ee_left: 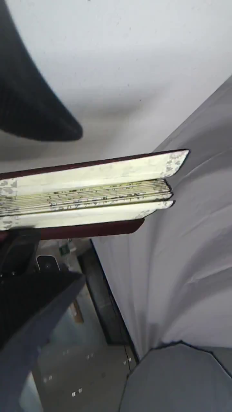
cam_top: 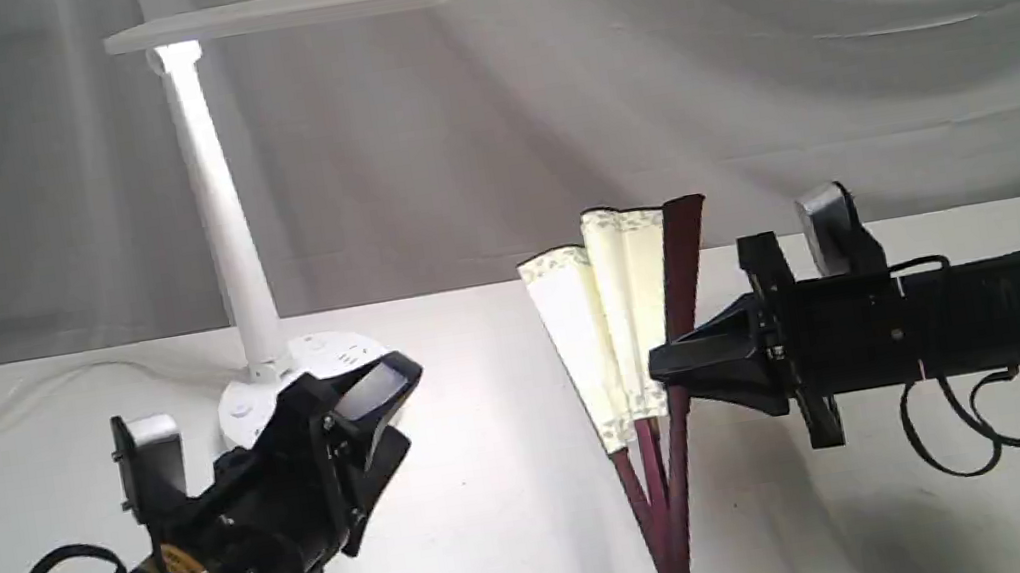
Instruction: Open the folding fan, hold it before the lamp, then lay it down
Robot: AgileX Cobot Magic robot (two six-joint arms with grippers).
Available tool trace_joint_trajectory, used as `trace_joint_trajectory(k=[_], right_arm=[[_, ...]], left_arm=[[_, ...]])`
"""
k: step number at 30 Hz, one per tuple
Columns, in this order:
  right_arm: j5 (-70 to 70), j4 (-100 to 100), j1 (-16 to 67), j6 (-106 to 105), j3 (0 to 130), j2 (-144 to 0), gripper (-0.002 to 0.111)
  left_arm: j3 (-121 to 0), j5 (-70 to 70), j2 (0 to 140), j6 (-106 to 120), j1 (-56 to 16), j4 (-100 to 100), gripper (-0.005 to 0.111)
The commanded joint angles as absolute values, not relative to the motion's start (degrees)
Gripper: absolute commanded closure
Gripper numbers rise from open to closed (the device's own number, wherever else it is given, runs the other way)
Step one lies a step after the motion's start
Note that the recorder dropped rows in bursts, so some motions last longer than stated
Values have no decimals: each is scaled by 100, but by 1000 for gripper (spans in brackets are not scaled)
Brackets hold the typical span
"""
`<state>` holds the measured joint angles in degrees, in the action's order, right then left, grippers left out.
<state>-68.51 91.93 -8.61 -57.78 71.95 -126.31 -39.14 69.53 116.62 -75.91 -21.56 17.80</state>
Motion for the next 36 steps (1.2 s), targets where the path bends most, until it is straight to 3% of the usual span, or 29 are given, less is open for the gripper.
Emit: trace_joint_trajectory(k=[1, 11, 28, 36], right_arm=[[-6996, 9071, -846, -5843, 7186, -12391, 108], [-6996, 8870, -271, -5825, 7186, -12306, 108], [-6996, 9129, -72, -5849, 7186, -12036, 108], [-6996, 9090, 154, -5849, 7186, -11964, 108]], left_arm=[[-4416, 6996, 11934, -8563, -1983, 2626, 39], [-5463, 6996, 12592, -9718, -1927, 3260, 39], [-5490, 6996, 12631, -10042, -1294, 3875, 39], [-5502, 6996, 12631, -9992, -1431, 3751, 39]])
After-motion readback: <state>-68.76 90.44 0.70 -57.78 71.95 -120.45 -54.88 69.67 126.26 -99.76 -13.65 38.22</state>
